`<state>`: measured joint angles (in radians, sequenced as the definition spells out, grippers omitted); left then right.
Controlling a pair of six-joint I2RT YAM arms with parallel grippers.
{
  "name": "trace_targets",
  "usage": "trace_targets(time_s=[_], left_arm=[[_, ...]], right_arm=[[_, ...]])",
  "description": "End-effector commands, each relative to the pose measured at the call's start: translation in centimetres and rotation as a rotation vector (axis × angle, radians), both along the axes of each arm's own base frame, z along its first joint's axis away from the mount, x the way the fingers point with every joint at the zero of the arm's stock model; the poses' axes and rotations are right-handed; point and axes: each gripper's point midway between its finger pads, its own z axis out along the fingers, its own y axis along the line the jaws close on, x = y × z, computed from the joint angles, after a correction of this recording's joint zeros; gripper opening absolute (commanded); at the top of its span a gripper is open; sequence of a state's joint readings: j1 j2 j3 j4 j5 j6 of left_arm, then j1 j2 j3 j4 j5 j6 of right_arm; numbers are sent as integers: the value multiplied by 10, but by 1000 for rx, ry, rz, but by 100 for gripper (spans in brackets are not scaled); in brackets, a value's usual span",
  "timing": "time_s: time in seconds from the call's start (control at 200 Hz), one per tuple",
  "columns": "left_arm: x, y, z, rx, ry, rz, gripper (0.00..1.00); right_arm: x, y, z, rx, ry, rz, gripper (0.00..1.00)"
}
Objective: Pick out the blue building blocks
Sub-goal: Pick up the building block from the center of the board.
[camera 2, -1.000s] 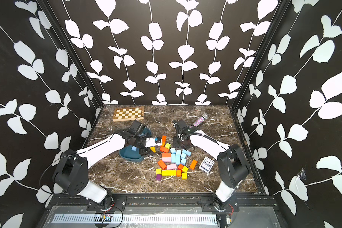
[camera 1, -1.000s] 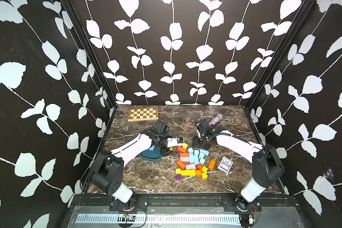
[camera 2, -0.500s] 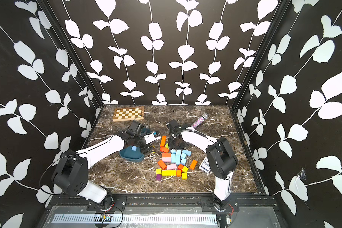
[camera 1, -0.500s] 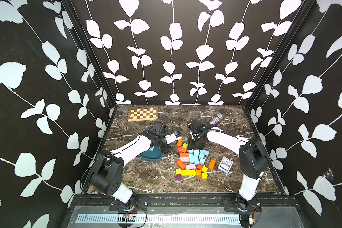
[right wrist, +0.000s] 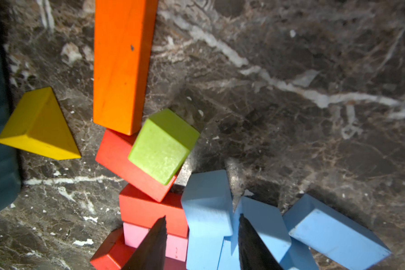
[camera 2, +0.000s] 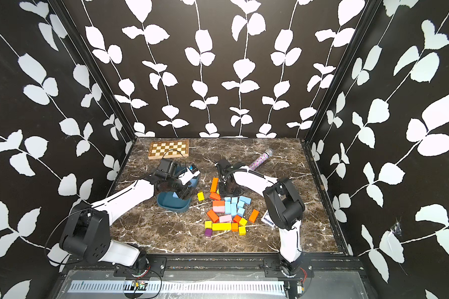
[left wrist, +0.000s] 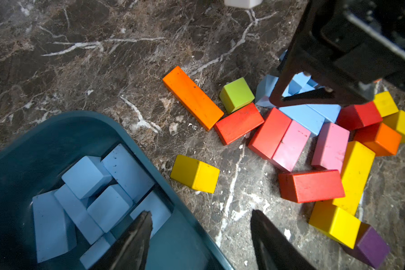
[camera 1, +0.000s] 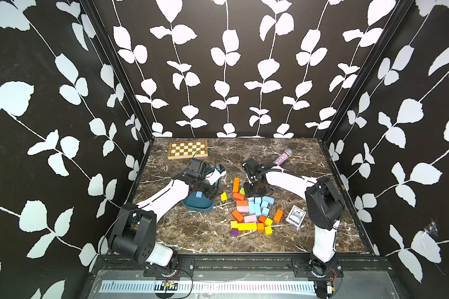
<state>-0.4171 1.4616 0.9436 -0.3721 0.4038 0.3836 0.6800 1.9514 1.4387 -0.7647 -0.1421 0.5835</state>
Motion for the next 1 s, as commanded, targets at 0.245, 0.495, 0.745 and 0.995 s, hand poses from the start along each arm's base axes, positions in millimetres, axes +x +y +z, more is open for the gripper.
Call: trace_targets(time_s=[0.245,0.495,0.745,0.995], left_arm=[[-3,1,9,-29,-14,14,68],[-6,-2,17,-28,-33,-46,68],[-27,-22,55,-89,-250,-382,72],[-63,-41,77,-207,-385,-666,72]], right_arm=[[2,-6,-10,-64,3,17,41],[4,-10,5,-63,-45,2,22],[8,25,76,292,-211,-22,19],[-4,71,117,711,-184,17,17]])
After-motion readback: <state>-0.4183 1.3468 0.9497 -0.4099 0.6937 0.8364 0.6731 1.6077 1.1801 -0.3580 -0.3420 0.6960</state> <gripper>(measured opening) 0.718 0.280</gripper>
